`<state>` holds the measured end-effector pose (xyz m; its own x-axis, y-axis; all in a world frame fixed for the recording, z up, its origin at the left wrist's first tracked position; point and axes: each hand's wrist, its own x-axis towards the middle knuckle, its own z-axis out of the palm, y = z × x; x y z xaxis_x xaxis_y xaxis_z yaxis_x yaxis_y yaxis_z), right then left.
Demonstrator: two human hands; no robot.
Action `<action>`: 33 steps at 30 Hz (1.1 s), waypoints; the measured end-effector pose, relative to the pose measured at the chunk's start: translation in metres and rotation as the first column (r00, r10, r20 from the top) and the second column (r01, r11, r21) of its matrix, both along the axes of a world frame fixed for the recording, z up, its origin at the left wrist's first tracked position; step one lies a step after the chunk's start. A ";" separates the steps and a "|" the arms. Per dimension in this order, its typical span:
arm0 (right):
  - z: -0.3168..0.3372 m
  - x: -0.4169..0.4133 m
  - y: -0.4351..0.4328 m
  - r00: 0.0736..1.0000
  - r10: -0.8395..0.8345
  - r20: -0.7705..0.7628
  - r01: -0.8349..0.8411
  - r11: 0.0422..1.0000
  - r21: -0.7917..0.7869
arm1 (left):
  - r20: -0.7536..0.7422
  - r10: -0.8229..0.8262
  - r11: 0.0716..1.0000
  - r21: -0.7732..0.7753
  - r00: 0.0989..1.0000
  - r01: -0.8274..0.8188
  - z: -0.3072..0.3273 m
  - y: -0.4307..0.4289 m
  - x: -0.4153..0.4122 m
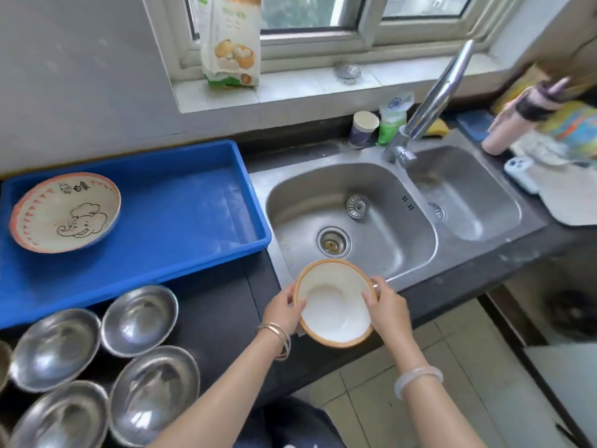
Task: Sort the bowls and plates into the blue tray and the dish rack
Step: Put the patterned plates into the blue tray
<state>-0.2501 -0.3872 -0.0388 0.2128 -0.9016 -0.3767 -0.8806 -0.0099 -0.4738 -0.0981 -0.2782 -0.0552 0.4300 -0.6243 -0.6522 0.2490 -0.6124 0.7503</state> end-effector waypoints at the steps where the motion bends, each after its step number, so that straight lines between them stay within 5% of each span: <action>1: -0.001 -0.002 0.000 1.000 -0.010 0.021 0.010 1.000 0.006 | -0.016 0.023 1.000 0.003 1.000 -0.023 0.000 -0.001 -0.001; 16: 0.040 0.067 0.002 0.969 0.146 0.197 -0.117 0.981 -0.155 | -0.101 0.244 0.961 -0.106 0.964 -0.254 0.043 0.029 0.075; 33: 0.058 0.341 0.058 0.835 0.356 0.420 -0.391 0.920 -0.002 | -0.044 0.742 0.624 -0.319 0.669 -0.713 0.062 0.135 0.268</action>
